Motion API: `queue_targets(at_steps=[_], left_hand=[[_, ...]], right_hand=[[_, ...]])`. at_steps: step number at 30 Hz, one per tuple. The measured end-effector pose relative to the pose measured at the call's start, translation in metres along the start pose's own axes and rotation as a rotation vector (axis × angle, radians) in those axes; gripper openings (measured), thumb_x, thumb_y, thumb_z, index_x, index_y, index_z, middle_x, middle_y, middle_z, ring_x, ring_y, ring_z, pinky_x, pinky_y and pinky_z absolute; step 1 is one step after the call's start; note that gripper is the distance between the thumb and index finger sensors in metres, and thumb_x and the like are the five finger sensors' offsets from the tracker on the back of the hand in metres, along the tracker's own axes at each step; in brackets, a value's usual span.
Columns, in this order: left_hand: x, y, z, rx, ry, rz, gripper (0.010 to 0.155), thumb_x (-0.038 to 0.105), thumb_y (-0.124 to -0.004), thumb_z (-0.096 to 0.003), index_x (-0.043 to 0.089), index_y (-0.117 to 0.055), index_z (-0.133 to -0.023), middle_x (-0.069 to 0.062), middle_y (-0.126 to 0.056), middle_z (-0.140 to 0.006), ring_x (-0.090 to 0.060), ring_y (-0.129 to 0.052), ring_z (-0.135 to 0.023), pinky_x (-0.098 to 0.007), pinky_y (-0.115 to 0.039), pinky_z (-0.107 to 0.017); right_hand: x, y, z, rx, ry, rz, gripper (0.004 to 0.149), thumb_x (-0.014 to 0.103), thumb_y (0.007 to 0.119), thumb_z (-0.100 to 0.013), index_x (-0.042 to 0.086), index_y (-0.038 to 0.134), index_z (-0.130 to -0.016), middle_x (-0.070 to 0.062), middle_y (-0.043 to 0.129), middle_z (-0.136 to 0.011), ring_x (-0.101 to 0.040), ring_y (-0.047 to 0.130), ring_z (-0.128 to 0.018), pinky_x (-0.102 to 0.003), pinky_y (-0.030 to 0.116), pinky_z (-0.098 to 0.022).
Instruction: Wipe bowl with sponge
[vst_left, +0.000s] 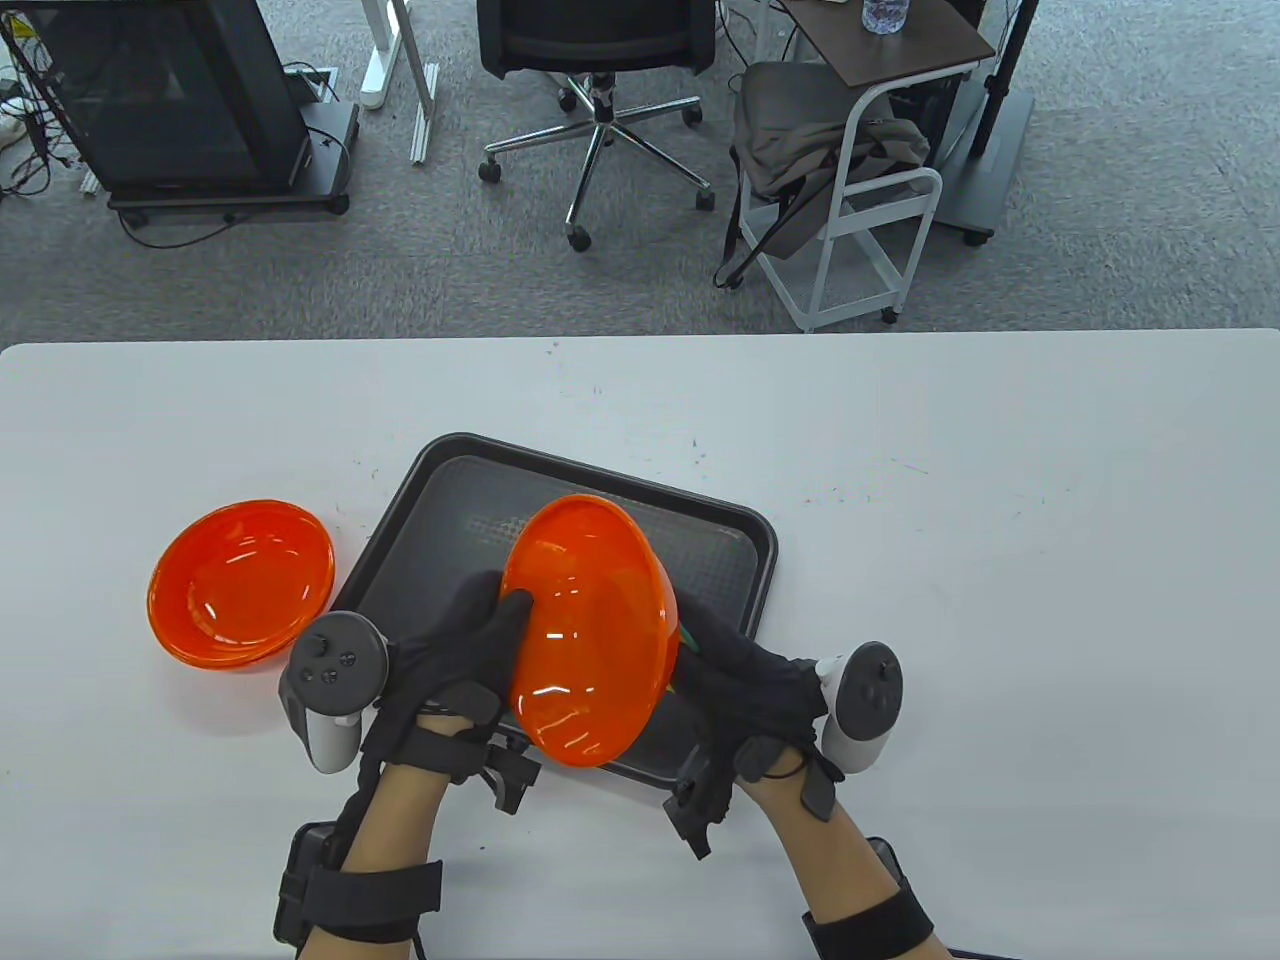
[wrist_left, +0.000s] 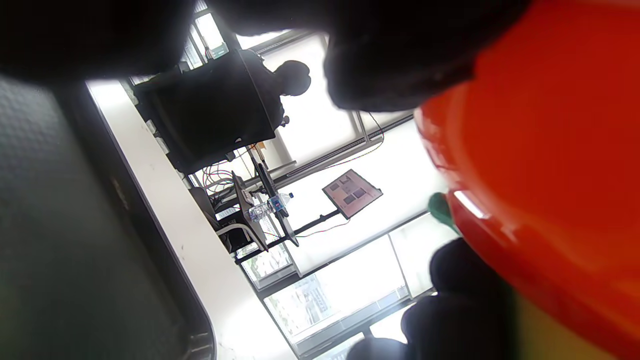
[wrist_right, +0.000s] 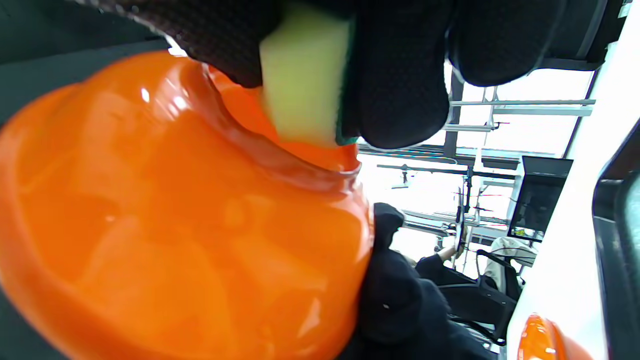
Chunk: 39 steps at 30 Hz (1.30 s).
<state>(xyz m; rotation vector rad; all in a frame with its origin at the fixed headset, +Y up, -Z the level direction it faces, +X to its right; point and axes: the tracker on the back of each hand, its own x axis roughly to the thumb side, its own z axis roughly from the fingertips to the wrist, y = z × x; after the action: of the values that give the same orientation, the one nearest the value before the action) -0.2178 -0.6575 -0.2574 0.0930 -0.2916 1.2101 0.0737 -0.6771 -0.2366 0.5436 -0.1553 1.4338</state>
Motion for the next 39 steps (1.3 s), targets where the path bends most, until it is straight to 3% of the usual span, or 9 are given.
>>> queue_targets(at_steps=[9, 18, 21, 26, 33, 39], left_hand=[[0.002, 0.012, 0.002, 0.093, -0.018, -0.029, 0.052, 0.05, -0.076, -0.0536, 0.012, -0.078, -0.088, 0.009, -0.098, -0.03, -0.004, -0.091, 0.003, -0.03, -0.091, -0.007], [-0.009, 0.048, 0.008, 0.291, 0.067, -0.246, 0.052, 0.05, -0.078, -0.0528, 0.012, -0.079, -0.088, 0.008, -0.098, -0.029, -0.004, -0.091, 0.003, -0.03, -0.091, -0.007], [-0.012, 0.054, 0.009, 0.296, 0.086, -0.313, 0.052, 0.05, -0.078, -0.0528, 0.012, -0.079, -0.088, 0.008, -0.098, -0.029, -0.004, -0.091, 0.003, -0.03, -0.091, -0.007], [-0.015, 0.061, 0.008, 0.282, 0.119, -0.267, 0.052, 0.049, -0.078, -0.0524, 0.012, -0.079, -0.088, 0.007, -0.098, -0.028, -0.005, -0.091, 0.004, -0.031, -0.091, -0.006], [-0.033, 0.095, 0.016, 0.359, 0.244, -0.274, 0.052, 0.049, -0.078, -0.0527, 0.012, -0.079, -0.088, 0.006, -0.098, -0.028, -0.005, -0.091, 0.003, -0.031, -0.091, -0.006], [-0.063, 0.133, 0.028, 0.496, 0.398, -0.264, 0.052, 0.049, -0.078, -0.0528, 0.012, -0.078, -0.089, 0.005, -0.098, -0.029, -0.005, -0.091, 0.003, -0.031, -0.091, -0.007]], right_hand=[[-0.01, 0.006, -0.001, 0.125, 0.099, 0.005, 0.047, 0.029, 0.076, -0.055, 0.007, 0.062, -0.095, -0.024, 0.088, -0.085, -0.039, 0.095, -0.064, -0.062, 0.072, -0.052], [-0.012, 0.006, 0.0, 0.103, 0.142, 0.072, 0.05, 0.03, 0.076, -0.057, 0.0, 0.059, -0.094, -0.028, 0.087, -0.082, -0.04, 0.096, -0.061, -0.061, 0.073, -0.05], [-0.011, 0.005, 0.0, 0.088, 0.13, 0.091, 0.05, 0.03, 0.076, -0.056, 0.0, 0.06, -0.093, -0.029, 0.087, -0.08, -0.04, 0.097, -0.06, -0.061, 0.074, -0.05], [-0.01, 0.006, 0.0, 0.103, 0.125, 0.115, 0.051, 0.031, 0.076, -0.056, 0.0, 0.059, -0.093, -0.028, 0.087, -0.081, -0.039, 0.097, -0.06, -0.061, 0.074, -0.05], [-0.01, 0.002, -0.001, 0.1, 0.126, 0.086, 0.05, 0.031, 0.076, -0.057, 0.001, 0.059, -0.094, -0.028, 0.087, -0.082, -0.04, 0.097, -0.061, -0.061, 0.074, -0.05], [-0.01, -0.002, -0.002, 0.087, 0.131, 0.066, 0.05, 0.031, 0.076, -0.057, 0.001, 0.059, -0.094, -0.028, 0.087, -0.082, -0.04, 0.097, -0.061, -0.061, 0.074, -0.05]])
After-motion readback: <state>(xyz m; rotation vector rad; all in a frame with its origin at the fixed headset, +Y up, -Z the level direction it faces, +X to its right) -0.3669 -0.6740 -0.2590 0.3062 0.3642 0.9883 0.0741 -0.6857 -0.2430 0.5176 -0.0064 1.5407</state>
